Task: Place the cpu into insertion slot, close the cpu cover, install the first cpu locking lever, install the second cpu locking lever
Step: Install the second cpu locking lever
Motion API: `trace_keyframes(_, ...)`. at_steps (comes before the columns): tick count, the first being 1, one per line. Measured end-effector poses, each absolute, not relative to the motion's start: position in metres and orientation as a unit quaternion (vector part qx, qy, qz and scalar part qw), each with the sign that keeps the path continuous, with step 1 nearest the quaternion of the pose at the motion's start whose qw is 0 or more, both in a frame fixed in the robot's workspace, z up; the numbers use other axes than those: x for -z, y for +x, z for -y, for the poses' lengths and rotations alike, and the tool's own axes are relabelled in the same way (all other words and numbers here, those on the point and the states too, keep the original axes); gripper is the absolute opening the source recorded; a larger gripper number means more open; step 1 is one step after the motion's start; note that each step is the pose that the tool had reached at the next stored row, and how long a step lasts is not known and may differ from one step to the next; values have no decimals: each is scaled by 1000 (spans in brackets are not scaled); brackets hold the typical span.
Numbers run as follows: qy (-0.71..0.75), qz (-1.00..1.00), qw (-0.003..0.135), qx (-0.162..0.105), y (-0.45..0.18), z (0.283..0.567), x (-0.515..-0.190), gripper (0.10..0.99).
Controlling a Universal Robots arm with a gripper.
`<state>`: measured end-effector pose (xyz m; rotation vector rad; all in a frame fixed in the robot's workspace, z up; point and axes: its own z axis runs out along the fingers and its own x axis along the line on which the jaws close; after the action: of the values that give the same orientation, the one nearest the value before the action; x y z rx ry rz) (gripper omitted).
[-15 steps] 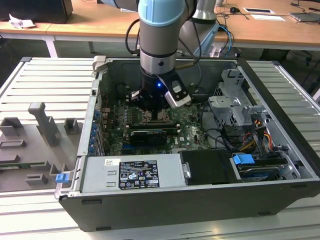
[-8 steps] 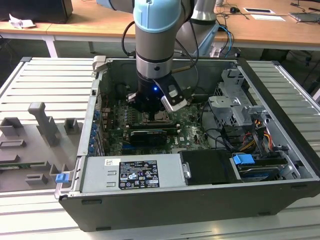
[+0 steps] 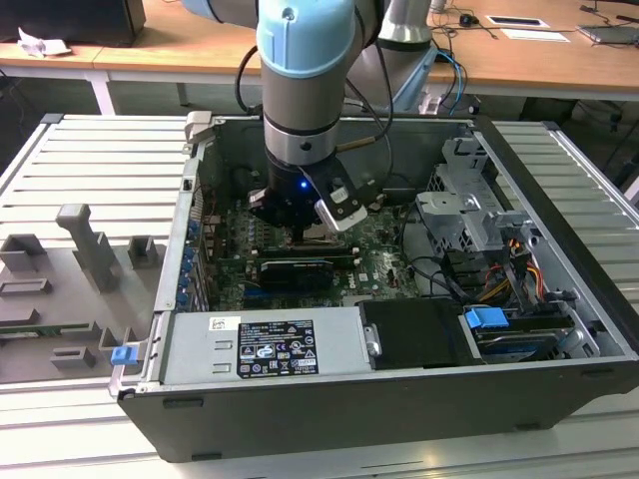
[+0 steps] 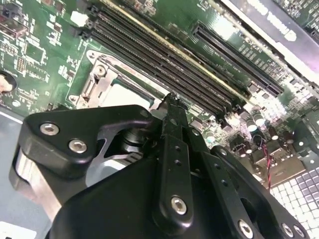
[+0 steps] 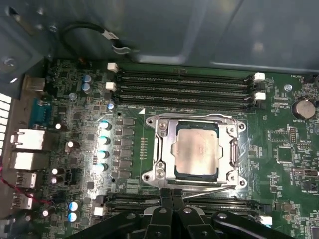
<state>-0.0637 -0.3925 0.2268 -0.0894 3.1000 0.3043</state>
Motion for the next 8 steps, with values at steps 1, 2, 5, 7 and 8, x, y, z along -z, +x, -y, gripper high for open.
trace_keyframes(1,-29,-994,13,-105,-66,394,-226,106)
trace_keyframes(2,-29,-994,13,-108,-67,394,-226,106)
trace_keyframes(5,-29,-993,13,-116,-70,395,-226,106)
trace_keyframes(7,-29,-992,13,-124,-72,396,-218,106)
trace_keyframes(8,-29,-992,13,-125,-72,397,-216,106)
